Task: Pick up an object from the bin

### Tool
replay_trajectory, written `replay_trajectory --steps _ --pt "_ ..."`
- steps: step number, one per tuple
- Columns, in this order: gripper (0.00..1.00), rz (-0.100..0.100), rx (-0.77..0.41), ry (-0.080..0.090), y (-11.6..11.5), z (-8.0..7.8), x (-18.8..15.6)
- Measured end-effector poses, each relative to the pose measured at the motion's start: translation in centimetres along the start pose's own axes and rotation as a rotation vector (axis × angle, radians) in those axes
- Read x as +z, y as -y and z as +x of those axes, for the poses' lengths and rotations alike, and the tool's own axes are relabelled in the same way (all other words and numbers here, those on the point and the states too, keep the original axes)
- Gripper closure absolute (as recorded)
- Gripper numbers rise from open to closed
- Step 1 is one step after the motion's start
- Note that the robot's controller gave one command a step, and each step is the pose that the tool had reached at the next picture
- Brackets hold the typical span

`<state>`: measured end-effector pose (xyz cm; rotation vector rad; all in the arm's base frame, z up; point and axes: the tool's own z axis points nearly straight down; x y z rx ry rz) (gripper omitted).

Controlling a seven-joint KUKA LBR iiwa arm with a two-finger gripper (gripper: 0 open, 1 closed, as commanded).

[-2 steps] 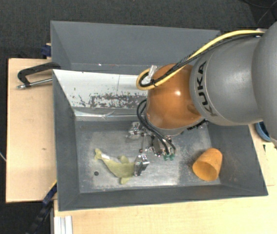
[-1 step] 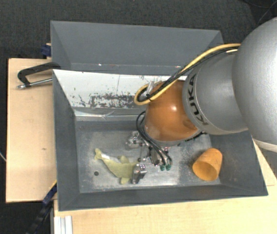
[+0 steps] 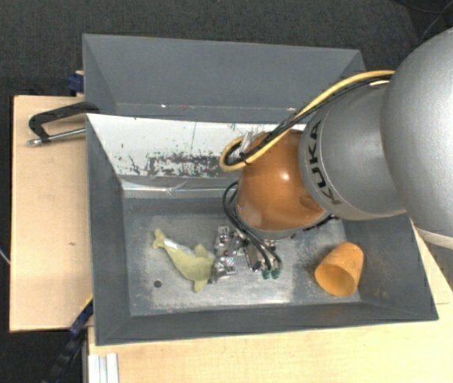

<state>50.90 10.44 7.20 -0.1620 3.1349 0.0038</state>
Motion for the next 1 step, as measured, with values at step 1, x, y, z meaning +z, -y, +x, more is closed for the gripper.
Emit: replay_trajectory --steps 1 --pt "1.0 0.004 -0.431 0.011 3.56 -2.38 -18.7"
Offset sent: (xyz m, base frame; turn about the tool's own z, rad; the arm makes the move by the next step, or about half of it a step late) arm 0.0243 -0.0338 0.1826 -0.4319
